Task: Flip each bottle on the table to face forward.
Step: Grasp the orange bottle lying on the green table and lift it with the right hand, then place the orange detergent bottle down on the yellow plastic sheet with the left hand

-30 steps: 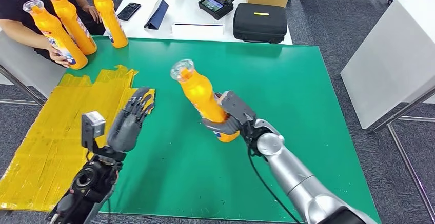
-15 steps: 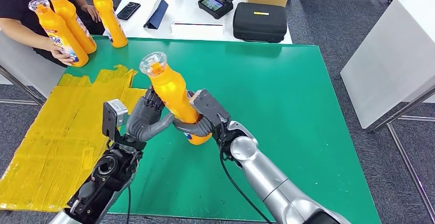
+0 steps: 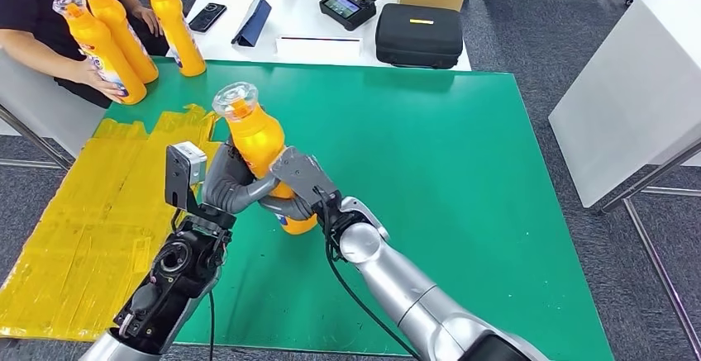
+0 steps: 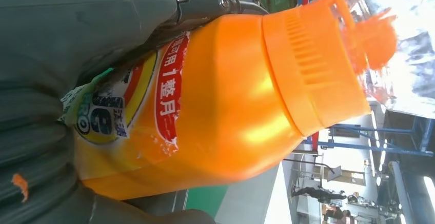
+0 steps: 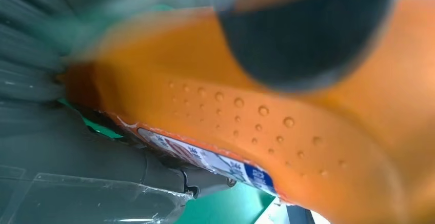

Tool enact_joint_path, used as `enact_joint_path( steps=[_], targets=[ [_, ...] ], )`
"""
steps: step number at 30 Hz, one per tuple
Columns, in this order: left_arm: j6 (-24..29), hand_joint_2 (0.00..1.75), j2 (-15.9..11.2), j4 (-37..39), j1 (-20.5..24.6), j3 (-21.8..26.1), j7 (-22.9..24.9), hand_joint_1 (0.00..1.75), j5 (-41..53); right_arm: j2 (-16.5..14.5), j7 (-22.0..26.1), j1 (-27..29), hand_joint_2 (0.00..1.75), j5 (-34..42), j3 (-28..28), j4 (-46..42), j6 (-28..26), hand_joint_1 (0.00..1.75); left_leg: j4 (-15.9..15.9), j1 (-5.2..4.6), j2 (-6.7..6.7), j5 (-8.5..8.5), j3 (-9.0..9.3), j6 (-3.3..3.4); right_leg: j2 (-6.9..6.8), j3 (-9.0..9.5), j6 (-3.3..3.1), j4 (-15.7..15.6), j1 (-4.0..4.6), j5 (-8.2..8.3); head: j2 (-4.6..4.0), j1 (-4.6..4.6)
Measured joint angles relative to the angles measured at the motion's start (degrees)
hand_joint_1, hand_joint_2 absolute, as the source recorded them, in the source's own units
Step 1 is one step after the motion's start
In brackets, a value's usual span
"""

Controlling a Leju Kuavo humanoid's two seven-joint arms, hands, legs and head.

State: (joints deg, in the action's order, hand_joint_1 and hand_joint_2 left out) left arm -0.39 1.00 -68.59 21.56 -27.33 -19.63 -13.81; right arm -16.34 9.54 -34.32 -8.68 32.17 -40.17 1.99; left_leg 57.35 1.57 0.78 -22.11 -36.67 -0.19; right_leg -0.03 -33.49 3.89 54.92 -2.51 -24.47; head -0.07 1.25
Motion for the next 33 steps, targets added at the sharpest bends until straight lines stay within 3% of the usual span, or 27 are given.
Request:
enact_joint_path(
  steps=[4, 9, 13, 30, 32, 33],
  targets=[
    [0.7, 1.75, 0.2, 0.2, 0.1, 0.6, 1.7, 0.00, 0.9, -1.0, -1.3, -0.7, 1.75, -1.9, 1.5, 1.5, -2.0, 1.75, 0.0, 0.00, 0.00, 0.00, 0.00, 0.00, 0.00, -0.01, 0.00, 0.0, 0.00, 0.00, 0.00, 0.00],
    [1.0, 1.75, 0.2, 1.5, 1.0, 1.3, 3.7, 0.24, 3.6, -1.5, -2.5, -1.4, 1.75, -0.6, 5.0, 2.5, -4.3, 1.75, 0.0, 0.00, 0.00, 0.00, 0.00, 0.00, 0.00, -0.01, 0.00, 0.0, 0.00, 0.00, 0.00, 0.01],
    [0.9, 1.75, 0.2, 2.5, 1.3, 1.7, 3.9, 1.75, 5.2, -1.6, -2.6, -2.3, 1.75, 0.6, 6.5, 3.5, -4.7, 1.75, 0.0, 0.00, 0.00, 0.01, 0.00, 0.00, 0.00, 0.00, 0.00, 0.0, 0.00, 0.00, 0.00, 0.00],
    [1.7, 1.75, 0.2, 2.6, 0.4, 3.5, 3.6, 1.75, 7.8, -1.7, -2.8, -4.7, 1.75, 4.5, 11.1, 6.2, -4.7, 1.75, 0.0, 0.00, -0.01, 0.01, -0.03, 0.00, -0.01, 0.01, 0.00, 0.0, 0.00, 0.00, 0.00, -0.01],
    [1.7, 1.75, 0.2, 2.5, 0.2, 3.8, 3.6, 1.75, 7.9, -1.7, -2.8, -5.0, 1.75, 5.4, 11.7, 6.6, -4.7, 0.87, 0.0, 0.00, -0.01, 0.01, -0.03, 0.00, 0.00, 0.01, 0.00, 0.0, 0.00, 0.00, 0.00, 0.00],
    [1.7, 1.75, 0.2, 2.3, 0.1, 3.9, 3.6, 1.75, 8.0, -1.7, -2.8, -5.3, 1.31, 6.1, 12.1, 6.8, -4.8, 0.44, 0.0, 0.00, -0.01, 0.01, -0.03, 0.00, 0.00, 0.01, 0.00, 0.0, 0.00, 0.00, 0.00, 0.00]
  ],
)
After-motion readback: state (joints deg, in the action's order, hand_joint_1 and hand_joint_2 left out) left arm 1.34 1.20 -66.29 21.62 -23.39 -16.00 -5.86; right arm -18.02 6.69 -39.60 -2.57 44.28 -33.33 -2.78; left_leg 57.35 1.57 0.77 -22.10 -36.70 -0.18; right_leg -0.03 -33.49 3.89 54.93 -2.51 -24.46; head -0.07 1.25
